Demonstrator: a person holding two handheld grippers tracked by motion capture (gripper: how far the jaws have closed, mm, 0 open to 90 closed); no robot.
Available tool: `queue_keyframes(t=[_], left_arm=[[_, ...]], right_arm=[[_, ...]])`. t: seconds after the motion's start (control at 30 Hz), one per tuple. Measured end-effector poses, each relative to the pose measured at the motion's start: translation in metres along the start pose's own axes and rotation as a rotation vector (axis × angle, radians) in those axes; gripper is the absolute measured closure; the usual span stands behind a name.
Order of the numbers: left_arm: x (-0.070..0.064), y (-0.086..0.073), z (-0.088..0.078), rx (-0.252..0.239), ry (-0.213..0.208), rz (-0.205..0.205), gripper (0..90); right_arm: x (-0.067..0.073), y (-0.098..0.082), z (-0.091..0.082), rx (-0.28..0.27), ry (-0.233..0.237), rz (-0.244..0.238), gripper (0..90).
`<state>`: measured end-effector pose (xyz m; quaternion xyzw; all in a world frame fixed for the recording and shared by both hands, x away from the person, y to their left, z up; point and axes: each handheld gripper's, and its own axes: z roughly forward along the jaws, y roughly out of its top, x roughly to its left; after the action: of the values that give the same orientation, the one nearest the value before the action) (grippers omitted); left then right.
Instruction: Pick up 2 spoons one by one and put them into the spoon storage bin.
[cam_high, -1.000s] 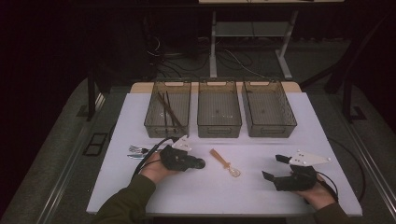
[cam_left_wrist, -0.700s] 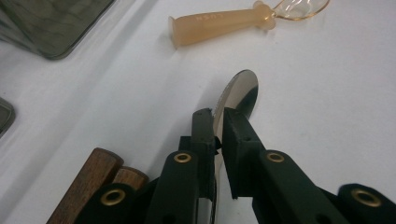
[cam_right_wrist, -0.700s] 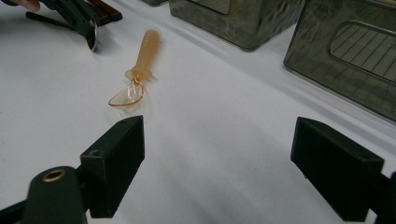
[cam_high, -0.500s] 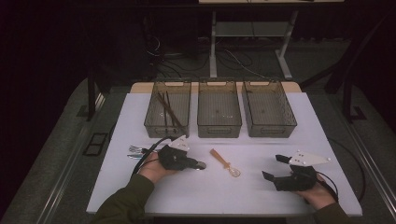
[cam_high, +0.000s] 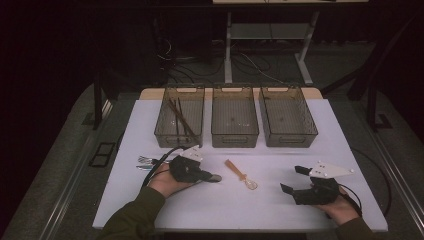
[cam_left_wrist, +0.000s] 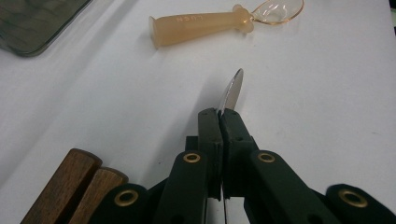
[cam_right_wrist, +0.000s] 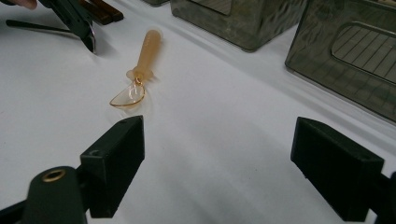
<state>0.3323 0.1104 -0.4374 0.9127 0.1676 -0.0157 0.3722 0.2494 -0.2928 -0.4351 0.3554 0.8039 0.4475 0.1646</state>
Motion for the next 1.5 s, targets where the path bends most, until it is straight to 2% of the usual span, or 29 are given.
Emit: queue_keyframes(t=[0.17, 0.27, 0.43, 0.63, 0.9, 1.27, 1.5], left_arm=[[0.000, 0.001, -0.001, -0.001, 0.025, -0.008, 88.6], [0.000, 0.002, -0.003, -0.013, 0.037, -0.018, 88.6], [0.000, 0.004, -0.008, -0.032, 0.051, -0.032, 88.6], [0.000, 0.006, -0.014, -0.059, 0.066, -0.031, 88.7], [0.003, 0.011, -0.022, -0.103, 0.068, -0.036, 88.7], [0.006, 0.021, -0.036, -0.195, 0.127, -0.061, 88.7], [0.013, 0.035, -0.039, -0.237, 0.136, -0.072, 88.7]], right_arm=[[0.000, 0.000, 0.001, -0.016, 0.016, 0.039, 11.5], [0.000, -0.001, 0.002, -0.013, 0.006, 0.049, 11.1], [0.002, -0.001, 0.006, -0.014, 0.023, 0.081, 11.1], [0.009, -0.001, 0.012, 0.002, 0.043, 0.066, 11.1], [0.006, -0.001, 0.012, 0.007, 0.032, 0.061, 11.1], [0.007, -0.001, 0.012, 0.011, 0.031, 0.054, 11.1], [0.008, 0.001, 0.010, 0.000, 0.026, 0.043, 11.1]])
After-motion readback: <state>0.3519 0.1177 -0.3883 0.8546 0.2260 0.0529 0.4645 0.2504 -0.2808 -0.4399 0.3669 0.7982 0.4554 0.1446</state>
